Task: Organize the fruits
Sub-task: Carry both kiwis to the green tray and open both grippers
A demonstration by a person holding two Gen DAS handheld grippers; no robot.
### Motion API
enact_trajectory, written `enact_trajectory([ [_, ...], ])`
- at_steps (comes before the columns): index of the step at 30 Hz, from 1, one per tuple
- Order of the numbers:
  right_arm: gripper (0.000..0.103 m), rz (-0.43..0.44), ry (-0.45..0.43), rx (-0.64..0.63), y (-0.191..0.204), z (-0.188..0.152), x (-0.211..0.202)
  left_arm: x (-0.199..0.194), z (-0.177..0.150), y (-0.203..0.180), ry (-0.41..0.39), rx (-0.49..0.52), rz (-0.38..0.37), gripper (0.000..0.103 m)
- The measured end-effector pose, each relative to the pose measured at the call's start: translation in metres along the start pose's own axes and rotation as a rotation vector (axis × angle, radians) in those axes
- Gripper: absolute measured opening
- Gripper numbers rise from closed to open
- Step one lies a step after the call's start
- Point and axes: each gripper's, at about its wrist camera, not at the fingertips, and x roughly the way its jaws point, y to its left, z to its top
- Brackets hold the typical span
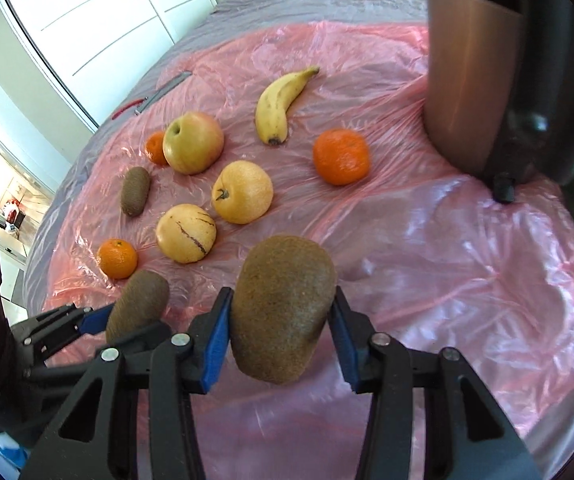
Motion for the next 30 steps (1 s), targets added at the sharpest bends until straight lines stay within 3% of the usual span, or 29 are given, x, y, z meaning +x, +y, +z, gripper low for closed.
enact_trajectory([
  [6, 0.011, -0.019, -0.067, 0.027, -0.028, -0.006, -0.045, -0.031, 0.012, -0.030, -0.040, 0.061, -0.009, 0.038],
  [15, 0.011, -0.102, -0.203, 0.093, -0.101, -0.003, -0.122, -0.053, 0.048, -0.122, -0.067, 0.205, -0.124, 0.038],
  [24, 0.011, -0.224, -0.308, 0.153, -0.202, 0.022, -0.175, -0.032, 0.094, -0.237, -0.070, 0.359, -0.223, 0.038],
  [30, 0.011, -0.313, -0.326, 0.191, -0.282, 0.054, -0.180, 0.015, 0.127, -0.313, -0.069, 0.448, -0.234, 0.038],
])
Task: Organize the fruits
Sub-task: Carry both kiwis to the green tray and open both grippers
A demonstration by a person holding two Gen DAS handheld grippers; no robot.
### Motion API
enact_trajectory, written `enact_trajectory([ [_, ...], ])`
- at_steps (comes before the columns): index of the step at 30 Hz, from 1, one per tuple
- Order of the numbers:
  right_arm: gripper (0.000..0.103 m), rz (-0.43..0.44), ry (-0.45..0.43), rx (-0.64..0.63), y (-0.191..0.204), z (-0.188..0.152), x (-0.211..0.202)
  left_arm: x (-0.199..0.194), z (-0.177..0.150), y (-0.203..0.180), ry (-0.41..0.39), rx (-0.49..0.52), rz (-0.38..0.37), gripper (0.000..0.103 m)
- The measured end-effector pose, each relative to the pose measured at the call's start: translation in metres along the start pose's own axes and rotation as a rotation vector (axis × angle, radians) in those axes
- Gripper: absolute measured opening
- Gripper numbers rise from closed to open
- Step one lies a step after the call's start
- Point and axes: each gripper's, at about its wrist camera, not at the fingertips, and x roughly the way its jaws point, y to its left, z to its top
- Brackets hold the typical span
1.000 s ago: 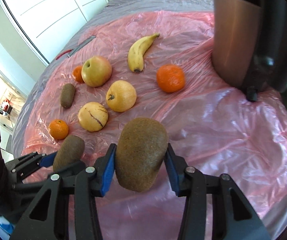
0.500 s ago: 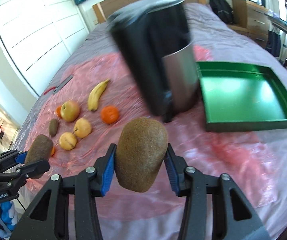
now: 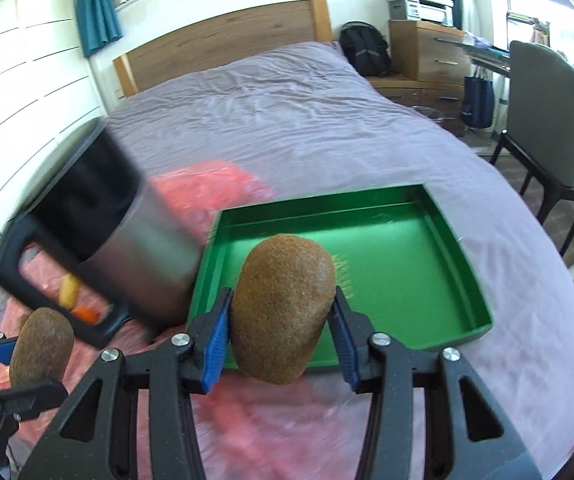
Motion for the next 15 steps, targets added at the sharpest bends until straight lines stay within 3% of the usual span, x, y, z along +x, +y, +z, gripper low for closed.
enact_trajectory([
  [6, 0.011, -0.055, 0.035, 0.020, -0.054, 0.023, 0.056, 0.075, 0.038, -0.013, 0.039, -0.004, 0.043, 0.038],
  [10, 0.011, -0.093, 0.079, 0.045, -0.081, 0.019, 0.094, 0.123, 0.037, -0.008, 0.100, -0.028, 0.083, 0.037],
  [15, 0.011, -0.119, 0.117, 0.050, -0.100, 0.004, 0.123, 0.155, 0.020, 0.002, 0.150, -0.033, 0.104, 0.038],
])
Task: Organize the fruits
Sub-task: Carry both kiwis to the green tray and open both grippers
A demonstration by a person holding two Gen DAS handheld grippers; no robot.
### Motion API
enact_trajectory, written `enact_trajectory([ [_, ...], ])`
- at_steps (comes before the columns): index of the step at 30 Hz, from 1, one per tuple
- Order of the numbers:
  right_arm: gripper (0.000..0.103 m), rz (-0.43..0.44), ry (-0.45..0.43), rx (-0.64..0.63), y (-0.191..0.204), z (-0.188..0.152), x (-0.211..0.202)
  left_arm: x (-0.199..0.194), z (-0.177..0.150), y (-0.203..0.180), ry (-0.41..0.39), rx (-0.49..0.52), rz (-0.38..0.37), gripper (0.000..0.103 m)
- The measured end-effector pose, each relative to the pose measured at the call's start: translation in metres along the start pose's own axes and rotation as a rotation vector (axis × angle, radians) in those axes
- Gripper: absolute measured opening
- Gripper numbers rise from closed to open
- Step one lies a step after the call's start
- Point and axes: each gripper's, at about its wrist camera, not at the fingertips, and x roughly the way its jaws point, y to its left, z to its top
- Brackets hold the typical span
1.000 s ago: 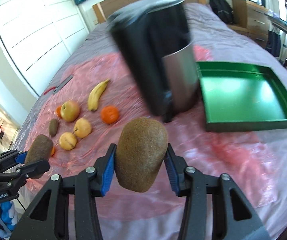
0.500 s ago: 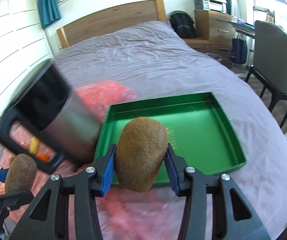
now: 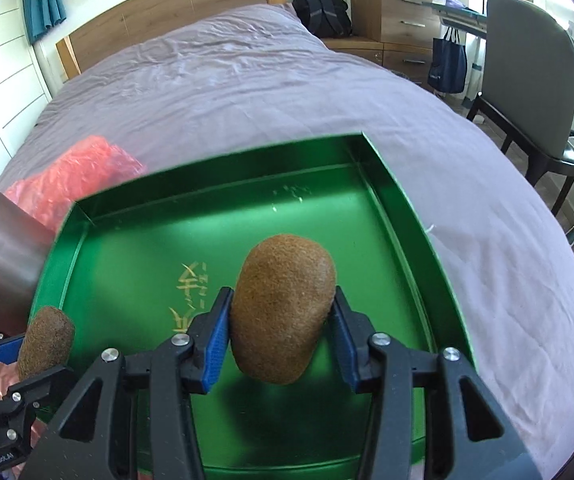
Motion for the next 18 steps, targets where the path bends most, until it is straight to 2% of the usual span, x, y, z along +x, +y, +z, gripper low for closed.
enact_trajectory([
  [4, 0.011, -0.013, -0.008, -0.012, -0.002, -0.004, 0.008, 0.014, -0.006, -0.001, 0.018, 0.019, -0.004, 0.038],
  [11, 0.014, -0.027, -0.014, -0.035, 0.002, -0.006, 0.004, 0.012, -0.007, -0.005, 0.017, 0.031, 0.020, 0.038],
  [12, 0.017, -0.028, -0.020, -0.035, 0.002, -0.007, 0.000, 0.012, -0.006, -0.006, 0.018, 0.034, 0.022, 0.038],
  [14, 0.034, -0.043, -0.034, -0.039, 0.003, -0.008, -0.009, 0.006, -0.008, -0.008, 0.011, 0.041, 0.030, 0.039],
  [18, 0.039, -0.049, -0.050, -0.038, 0.005, -0.008, -0.032, -0.013, -0.008, -0.013, -0.023, 0.053, 0.033, 0.049],
])
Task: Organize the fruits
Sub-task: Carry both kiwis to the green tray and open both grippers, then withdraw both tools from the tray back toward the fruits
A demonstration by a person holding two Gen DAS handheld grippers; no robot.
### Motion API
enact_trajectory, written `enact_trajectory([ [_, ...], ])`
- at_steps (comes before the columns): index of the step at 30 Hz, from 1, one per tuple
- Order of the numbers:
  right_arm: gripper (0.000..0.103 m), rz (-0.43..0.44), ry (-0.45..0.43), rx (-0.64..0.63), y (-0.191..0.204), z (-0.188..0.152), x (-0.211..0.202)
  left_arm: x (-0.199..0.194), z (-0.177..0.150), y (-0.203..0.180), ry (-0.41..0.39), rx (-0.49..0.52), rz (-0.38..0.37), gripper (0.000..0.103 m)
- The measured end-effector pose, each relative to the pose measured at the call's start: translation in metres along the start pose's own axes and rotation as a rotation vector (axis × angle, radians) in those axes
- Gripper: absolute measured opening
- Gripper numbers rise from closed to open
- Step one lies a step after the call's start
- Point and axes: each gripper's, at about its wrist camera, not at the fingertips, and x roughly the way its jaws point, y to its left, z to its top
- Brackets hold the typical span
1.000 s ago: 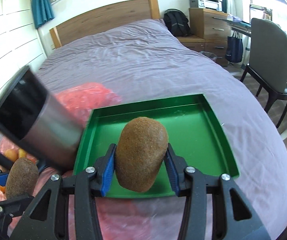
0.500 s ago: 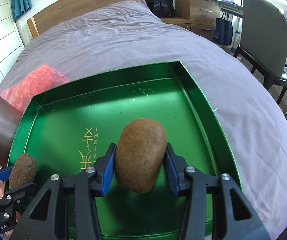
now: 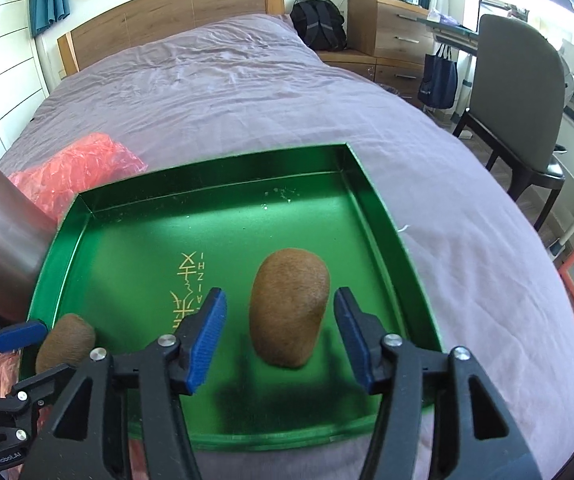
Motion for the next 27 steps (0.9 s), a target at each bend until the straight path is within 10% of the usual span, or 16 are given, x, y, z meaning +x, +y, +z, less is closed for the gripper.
enact_trajectory([
  [13, 0.072, 0.016, -0.050, 0.001, 0.022, -0.027, -0.084, -0.086, -0.036, 0.000, -0.090, 0.009, -0.033, 0.071],
  [27, 0.081, 0.101, -0.091, -0.067, 0.089, -0.073, -0.156, -0.151, -0.118, 0.042, -0.071, -0.020, 0.080, 0.074],
])
